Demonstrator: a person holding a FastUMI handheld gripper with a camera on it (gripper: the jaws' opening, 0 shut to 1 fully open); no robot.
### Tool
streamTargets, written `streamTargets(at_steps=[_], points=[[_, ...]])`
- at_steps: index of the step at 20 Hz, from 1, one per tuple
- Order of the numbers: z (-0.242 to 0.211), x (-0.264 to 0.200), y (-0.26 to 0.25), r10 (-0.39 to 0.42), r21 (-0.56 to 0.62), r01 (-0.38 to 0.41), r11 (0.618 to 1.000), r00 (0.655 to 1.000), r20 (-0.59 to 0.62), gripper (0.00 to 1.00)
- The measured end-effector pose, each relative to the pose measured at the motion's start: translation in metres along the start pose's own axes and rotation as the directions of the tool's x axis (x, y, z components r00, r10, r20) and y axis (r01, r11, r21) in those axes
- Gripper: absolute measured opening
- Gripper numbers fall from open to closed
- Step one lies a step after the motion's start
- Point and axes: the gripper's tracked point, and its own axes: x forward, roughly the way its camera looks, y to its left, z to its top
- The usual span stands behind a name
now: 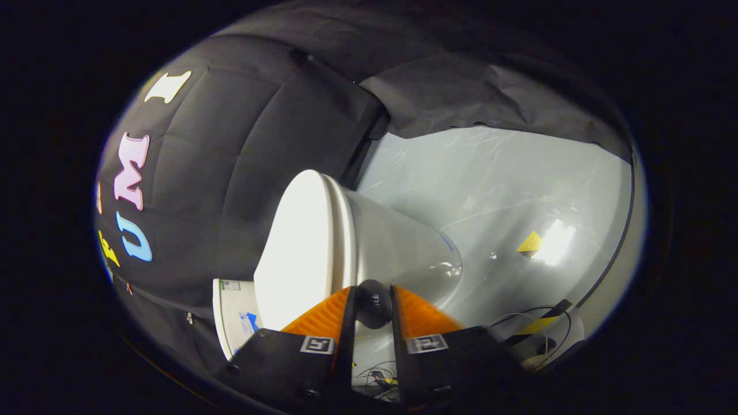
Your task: Open the toilet lid.
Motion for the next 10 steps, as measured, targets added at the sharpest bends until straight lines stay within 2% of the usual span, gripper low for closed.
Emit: streamTargets(at_steps=[1,2,3,4,5,10], points=[[-0.010,0.003,0.000,0.010,-0.016,-0.011,1.000,1.000,-0.030,0.38],[-0.008,0.001,-0.003,0.017,-0.041,-0.018,0.999,1.000,-0.026,0.30],[0.005,-0.002,0.007,0.042,-0.025,-0.041,0.999,0.999,0.030,0.23],[-0.004,0.004,0.006,0.043,-0.027,-0.043,0.999,0.999,-0.011,0.14],[-0.003,-0.002,0.008,0.049,-0.028,-0.049,0.998,0.999,0.006,0.05],[-0.002,-0.013,0.026,0.022,-0.142,-0.018,0.990,0.999,0.026,0.05]])
